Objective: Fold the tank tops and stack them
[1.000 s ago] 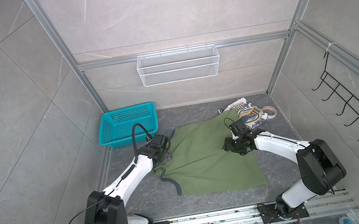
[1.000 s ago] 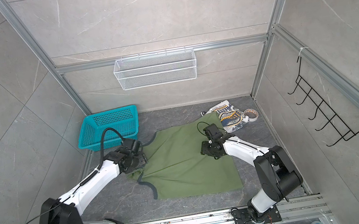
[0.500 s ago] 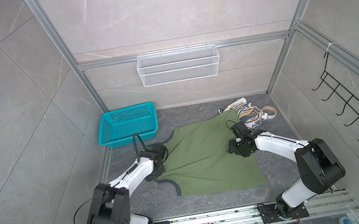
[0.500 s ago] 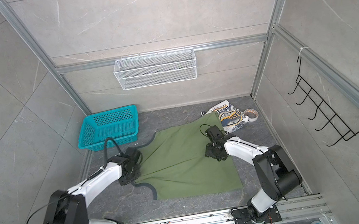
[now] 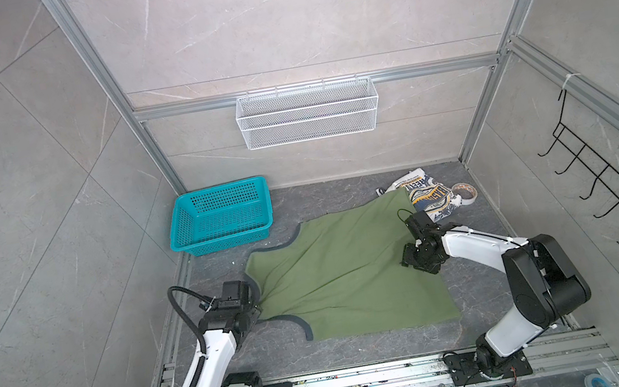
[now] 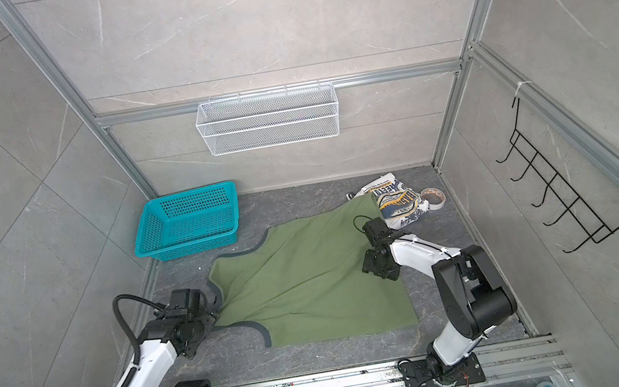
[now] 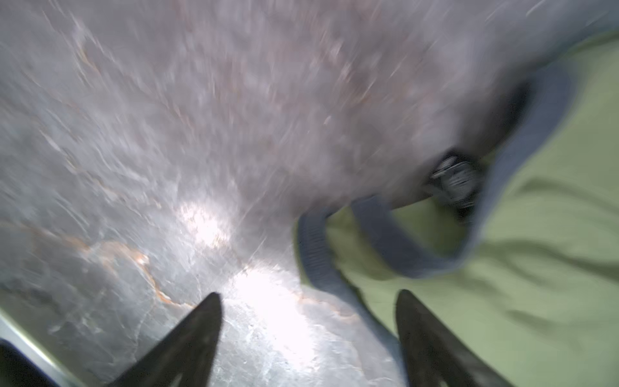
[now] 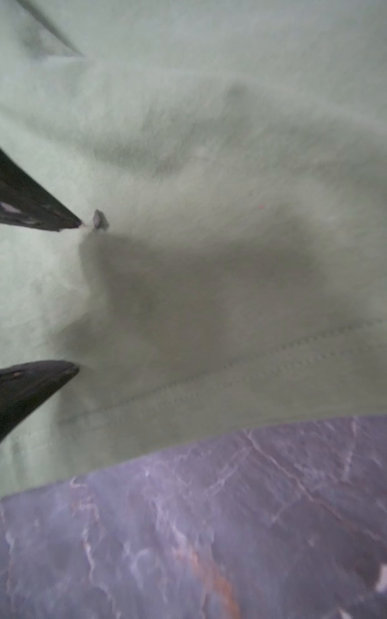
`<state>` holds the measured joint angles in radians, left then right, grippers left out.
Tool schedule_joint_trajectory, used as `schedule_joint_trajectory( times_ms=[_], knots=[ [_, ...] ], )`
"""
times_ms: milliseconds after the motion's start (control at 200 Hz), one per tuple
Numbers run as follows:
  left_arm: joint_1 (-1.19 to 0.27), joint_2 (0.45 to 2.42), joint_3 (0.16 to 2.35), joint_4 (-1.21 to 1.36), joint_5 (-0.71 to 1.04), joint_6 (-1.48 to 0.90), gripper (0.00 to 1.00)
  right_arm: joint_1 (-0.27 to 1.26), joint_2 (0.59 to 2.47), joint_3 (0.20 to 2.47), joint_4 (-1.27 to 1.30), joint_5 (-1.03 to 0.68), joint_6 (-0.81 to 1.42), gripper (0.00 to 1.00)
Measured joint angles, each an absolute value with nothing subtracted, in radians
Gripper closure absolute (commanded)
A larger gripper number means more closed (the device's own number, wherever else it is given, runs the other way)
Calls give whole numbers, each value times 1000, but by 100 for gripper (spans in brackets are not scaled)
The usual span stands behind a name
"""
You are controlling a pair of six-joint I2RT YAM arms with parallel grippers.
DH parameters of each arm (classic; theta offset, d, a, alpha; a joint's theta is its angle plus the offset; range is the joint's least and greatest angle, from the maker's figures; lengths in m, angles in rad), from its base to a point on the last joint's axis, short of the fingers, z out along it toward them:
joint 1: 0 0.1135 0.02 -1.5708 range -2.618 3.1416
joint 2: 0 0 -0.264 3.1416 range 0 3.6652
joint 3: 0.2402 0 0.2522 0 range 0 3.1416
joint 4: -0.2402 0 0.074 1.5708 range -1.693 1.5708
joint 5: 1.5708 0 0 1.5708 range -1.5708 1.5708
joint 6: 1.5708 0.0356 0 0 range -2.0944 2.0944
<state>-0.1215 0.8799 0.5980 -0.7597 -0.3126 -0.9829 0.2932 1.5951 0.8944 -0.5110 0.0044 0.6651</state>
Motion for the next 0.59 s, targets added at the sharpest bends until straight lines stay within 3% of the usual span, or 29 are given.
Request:
schedule_joint_trajectory(
  times_ms=[130,255,404,594],
  knots=[
    [-112,910,751,-724,-366,-919,8,293,1561,894,-513,5,665,37],
    [-73,1088,866,-604,-319,-847,13,293,1548,894,-513,4,665,37],
    [10,1320,825,-382,-162,-813,20,293,1548,892,-512,2,665,37],
    [88,1453,768,-210,-1,-800,23,293,1545,876,-508,-4,661,37]
  ],
)
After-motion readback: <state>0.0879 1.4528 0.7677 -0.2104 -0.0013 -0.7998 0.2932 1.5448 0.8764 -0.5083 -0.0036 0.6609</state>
